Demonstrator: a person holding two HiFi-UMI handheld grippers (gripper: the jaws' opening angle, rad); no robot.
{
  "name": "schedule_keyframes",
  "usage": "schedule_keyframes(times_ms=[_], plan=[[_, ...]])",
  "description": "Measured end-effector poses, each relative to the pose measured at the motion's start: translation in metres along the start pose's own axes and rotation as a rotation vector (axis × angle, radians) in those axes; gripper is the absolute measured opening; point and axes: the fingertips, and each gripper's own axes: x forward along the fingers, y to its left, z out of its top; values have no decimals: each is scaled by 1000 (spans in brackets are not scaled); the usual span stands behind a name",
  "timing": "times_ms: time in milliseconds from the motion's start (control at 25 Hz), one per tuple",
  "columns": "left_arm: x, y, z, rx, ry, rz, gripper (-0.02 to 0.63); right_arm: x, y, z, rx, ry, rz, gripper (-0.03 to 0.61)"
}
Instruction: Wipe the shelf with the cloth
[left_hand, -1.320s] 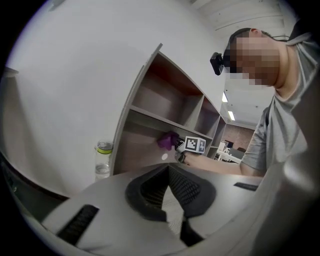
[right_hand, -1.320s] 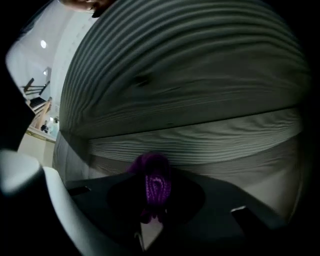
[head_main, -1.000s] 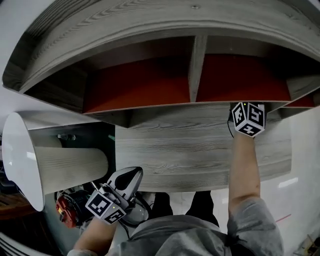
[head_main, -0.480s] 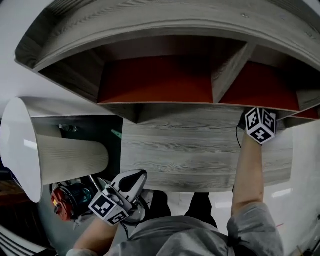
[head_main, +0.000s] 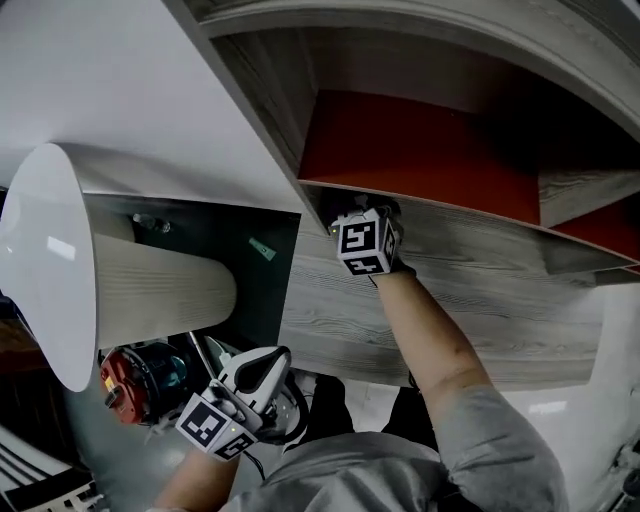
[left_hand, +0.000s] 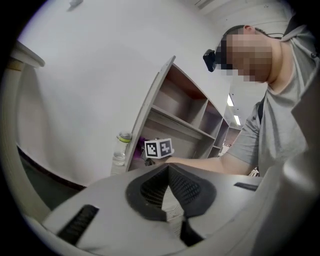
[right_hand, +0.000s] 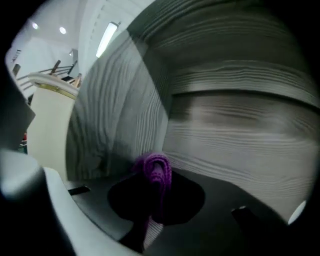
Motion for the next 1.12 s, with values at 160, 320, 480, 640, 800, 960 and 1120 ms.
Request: schedule_keyframes(times_ms=[160,320,480,640,800,960,1120], plan=[[-16,17,2,-23,-14,23,14,16,-10,-5,29,57,-37,64],[-5,15,3,-26,-1,16,14,-13,-52,-29,48,98,-89,64],[29,-8,5,-17,19,-24,14,-76,-138,-65,88,132,-208,64],[75,-40,4,1,51,-87,14,-146,-238,-101,84,167,-344,65],[117,-76,5,18,72,-150,14,-198,-309,-129,69,206,-446,74],[142,-97,4,34,92,-198,14,-255,-382,-171,194,263,-630,71],[150,-105,0,34,103,-200,14,-284,-424,-188,399,245,-742,71]])
